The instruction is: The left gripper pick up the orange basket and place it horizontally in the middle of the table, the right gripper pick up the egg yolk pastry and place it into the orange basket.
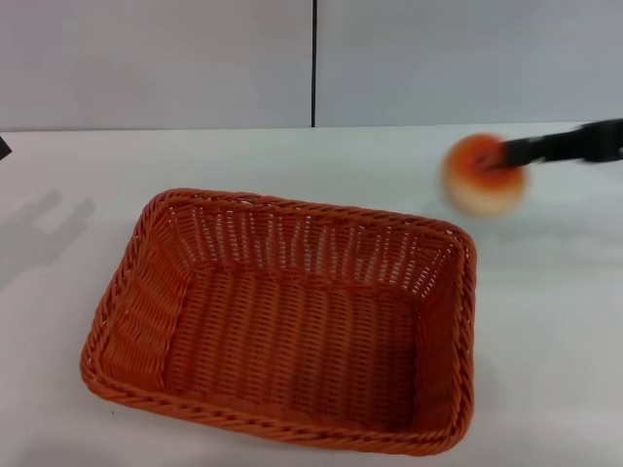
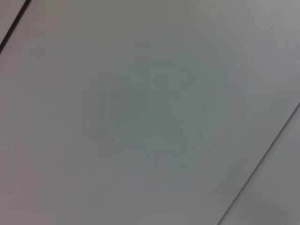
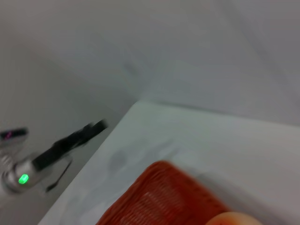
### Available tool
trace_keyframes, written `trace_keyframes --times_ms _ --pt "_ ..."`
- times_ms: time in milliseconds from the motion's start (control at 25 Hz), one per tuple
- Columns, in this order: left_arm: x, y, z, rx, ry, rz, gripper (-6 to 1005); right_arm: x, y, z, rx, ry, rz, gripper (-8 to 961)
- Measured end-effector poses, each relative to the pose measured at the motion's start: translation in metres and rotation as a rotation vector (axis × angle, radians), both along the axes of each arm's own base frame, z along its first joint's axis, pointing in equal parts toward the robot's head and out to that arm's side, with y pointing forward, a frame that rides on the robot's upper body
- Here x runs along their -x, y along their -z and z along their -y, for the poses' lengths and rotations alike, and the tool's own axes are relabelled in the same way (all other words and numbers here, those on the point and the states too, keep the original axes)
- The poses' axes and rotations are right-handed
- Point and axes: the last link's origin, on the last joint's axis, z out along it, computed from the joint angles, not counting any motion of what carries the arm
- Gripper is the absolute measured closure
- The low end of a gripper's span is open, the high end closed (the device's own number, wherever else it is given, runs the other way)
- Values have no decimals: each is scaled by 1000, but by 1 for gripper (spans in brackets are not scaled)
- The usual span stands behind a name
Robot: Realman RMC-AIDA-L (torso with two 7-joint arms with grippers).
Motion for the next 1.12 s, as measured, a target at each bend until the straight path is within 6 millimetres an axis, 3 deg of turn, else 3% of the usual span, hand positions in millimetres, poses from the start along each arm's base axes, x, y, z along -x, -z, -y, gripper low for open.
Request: trace_keyframes --times_ms 80,120,160,320,520,760,920,1040,1120 --pt "0 0 0 -1 0 1 364 17 17 -1 57 -56 9 842" --pt "0 1 0 -1 1 3 364 32 36 -3 113 -111 9 839" --pt "0 1 0 -1 1 3 364 32 36 -3 113 -111 9 836" --pt "-1 2 1 -1 2 5 364 55 78 -7 220 -193 19 824" --pt "0 2 3 0 0 6 364 57 100 -8 234 -226 59 808" --pt "1 3 3 -4 -2 -1 364 56 101 -9 220 -215 46 790" --pt "0 4 2 -10 9 -13 364 54 90 -8 160 -254 28 778" --pt "1 4 3 -30 20 -28 364 49 80 -7 98 -274 22 635" --pt "3 3 8 -64 29 -48 364 33 59 -4 -43 -285 6 539"
